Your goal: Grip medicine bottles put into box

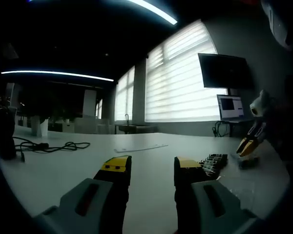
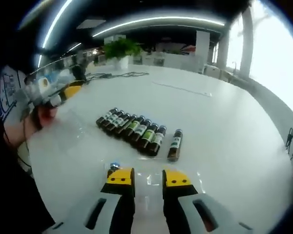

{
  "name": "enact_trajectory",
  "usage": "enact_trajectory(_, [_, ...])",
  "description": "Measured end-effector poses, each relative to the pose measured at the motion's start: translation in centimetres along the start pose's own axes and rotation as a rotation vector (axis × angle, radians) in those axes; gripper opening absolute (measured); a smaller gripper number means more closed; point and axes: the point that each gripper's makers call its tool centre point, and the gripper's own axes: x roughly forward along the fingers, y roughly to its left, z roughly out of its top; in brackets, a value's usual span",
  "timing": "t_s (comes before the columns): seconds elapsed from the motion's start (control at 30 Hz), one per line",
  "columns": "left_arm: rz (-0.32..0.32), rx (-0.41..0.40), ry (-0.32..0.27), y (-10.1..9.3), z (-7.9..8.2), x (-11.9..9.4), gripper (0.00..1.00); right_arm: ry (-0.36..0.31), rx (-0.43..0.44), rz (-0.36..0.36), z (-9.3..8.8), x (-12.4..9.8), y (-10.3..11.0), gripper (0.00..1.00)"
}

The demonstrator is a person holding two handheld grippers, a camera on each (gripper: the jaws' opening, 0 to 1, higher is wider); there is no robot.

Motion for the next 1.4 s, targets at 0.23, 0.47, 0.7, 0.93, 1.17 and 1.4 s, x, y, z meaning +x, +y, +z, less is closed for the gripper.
enact_trajectory(0.23, [0.002, 0.0, -0.001, 0.0, 0.0, 0.0, 0.28, 0.014, 0.042, -0.05, -0.3, 0.2, 0.0, 0.16])
enact_trajectory(0.47, [-0.004, -0.003, -0.003, -0.1, 0.1, 0.0, 0.28, 0.03, 0.161, -0.143, -0.6, -0.2, -0.8, 0.15])
enact_trajectory(0.7, [-0.007, -0.01, -0.015, 0.0, 0.3, 0.0, 0.28, 0.048, 0.27, -0.259, -1.1, -0.7, -1.3, 0.15])
enact_trajectory(0.93, [-0.026, -0.022, -0.026, -0.3, 0.5, -0.1, 0.28, 0.043, 0.307, -0.312, -1.3, -0.8, -1.8, 0.15])
enact_trajectory(1.17, [-0.04, -0.038, -0.032, -0.5, 0.6, -0.1, 0.27, -0.072, 0.384, -0.276, 0.1, -1.8, -1.8, 0.22])
enact_trajectory(1.4, [-0.027, -0.031, -0.031, -0.3, 0.6, -0.1, 0.27, -0.151, 0.321, -0.254, 2.7, -3.6, -1.8, 0.17])
